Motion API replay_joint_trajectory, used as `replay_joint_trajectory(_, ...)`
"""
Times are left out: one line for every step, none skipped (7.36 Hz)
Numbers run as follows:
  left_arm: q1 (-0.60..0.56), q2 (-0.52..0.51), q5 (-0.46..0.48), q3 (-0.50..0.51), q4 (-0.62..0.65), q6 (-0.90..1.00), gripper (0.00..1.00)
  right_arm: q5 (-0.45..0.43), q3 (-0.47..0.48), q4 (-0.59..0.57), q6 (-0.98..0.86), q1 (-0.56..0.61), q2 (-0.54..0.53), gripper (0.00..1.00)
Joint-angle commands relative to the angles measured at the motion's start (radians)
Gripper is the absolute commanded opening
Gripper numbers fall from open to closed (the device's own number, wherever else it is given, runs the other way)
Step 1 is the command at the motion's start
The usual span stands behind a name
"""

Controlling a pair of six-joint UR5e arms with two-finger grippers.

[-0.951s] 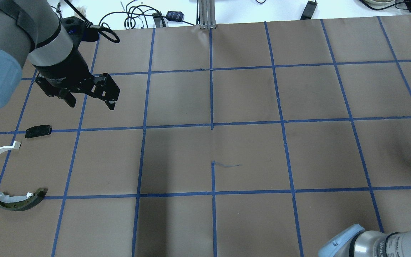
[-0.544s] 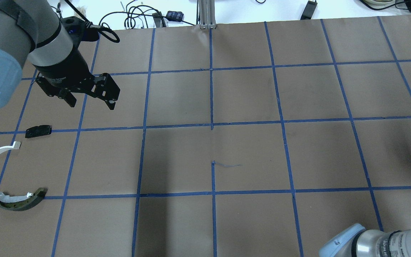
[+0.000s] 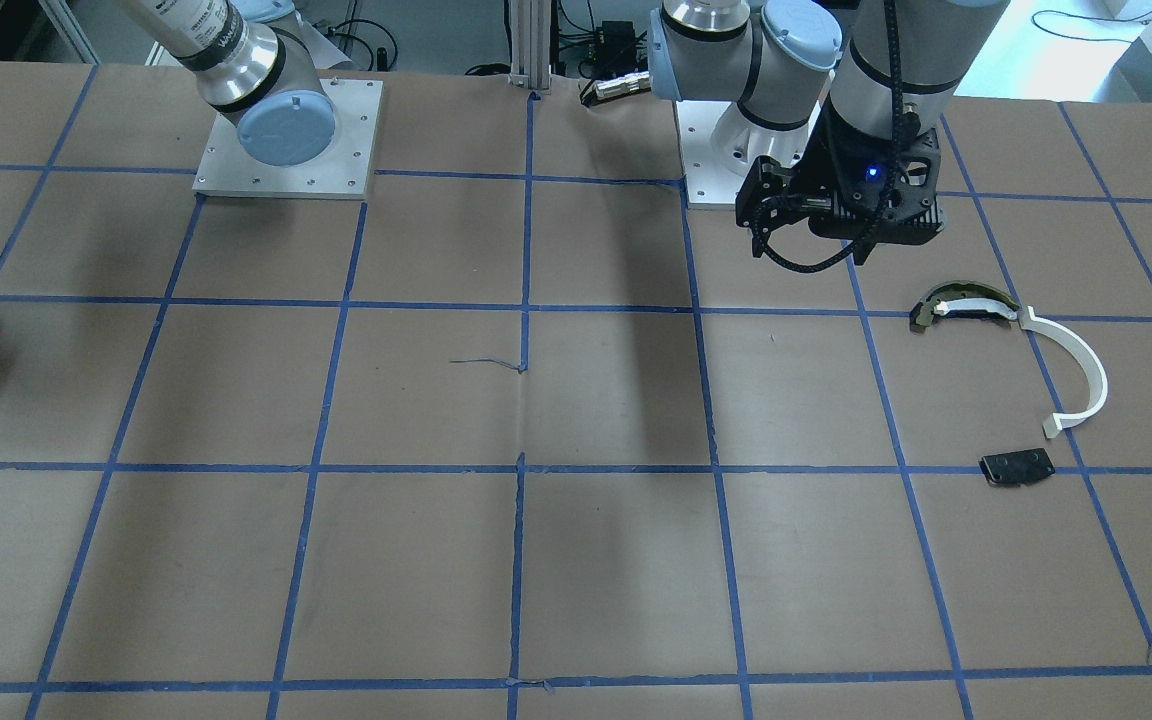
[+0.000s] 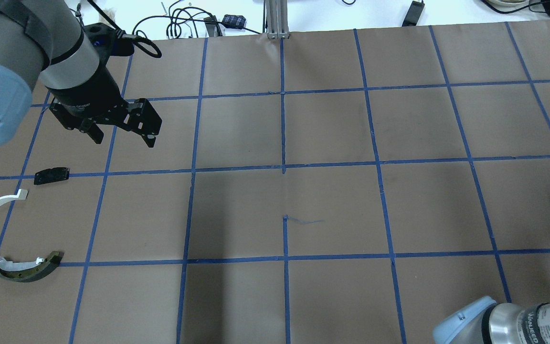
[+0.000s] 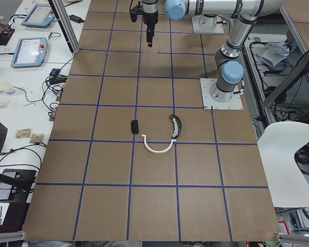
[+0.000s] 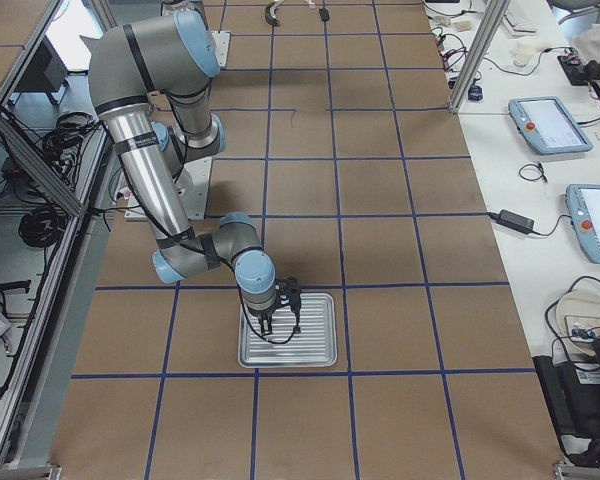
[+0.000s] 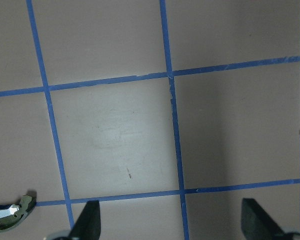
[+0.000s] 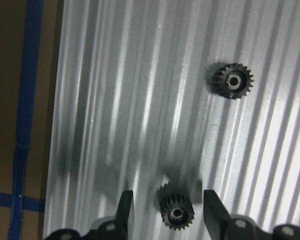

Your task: Place bearing gear from tray to pile

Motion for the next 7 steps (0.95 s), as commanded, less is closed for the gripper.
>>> replay_joint_trajectory(0.0, -0.001, 0.001, 0.0, -0.002, 0.0, 1.0, 0.001, -0.003, 0.001, -0.02, -0.001, 0.004, 0.37)
replay_joint_trajectory(0.0, -0.001, 0.001, -0.002, -0.002, 0.0, 1.0, 0.001, -0.003, 0.002, -0.022, -0.001, 0.003, 0.24)
replay_joint_trajectory(-0.003, -0.001, 0.001, -0.015, -0.002, -0.001, 1.0, 0.001, -0.003, 0.006, -0.023, -0.001, 0.003, 0.1)
replay_joint_trajectory(-0.003, 0.005, 0.003, -0.035, 0.002, -0.005, 1.0, -0.002, -0.003, 0.022, -0.023, -0.001, -0.005, 0.0)
replay_joint_trajectory(-0.003, 0.024, 0.009, -0.04, 0.001, 0.002, 1.0, 0.0, -0.002, 0.027, -0.022, 0.0, -0.022, 0.0)
replay_joint_trajectory(-0.003, 0.013, 0.047, -0.041, 0.003, 0.002, 1.0, 0.001, -0.003, 0.097, -0.011, 0.011, -0.098, 0.0)
replay_joint_trajectory(-0.003, 0.012, 0.05, -0.041, 0.004, 0.002, 1.0, 0.001, 0.0, 0.145, 0.013, 0.026, -0.203, 0.01)
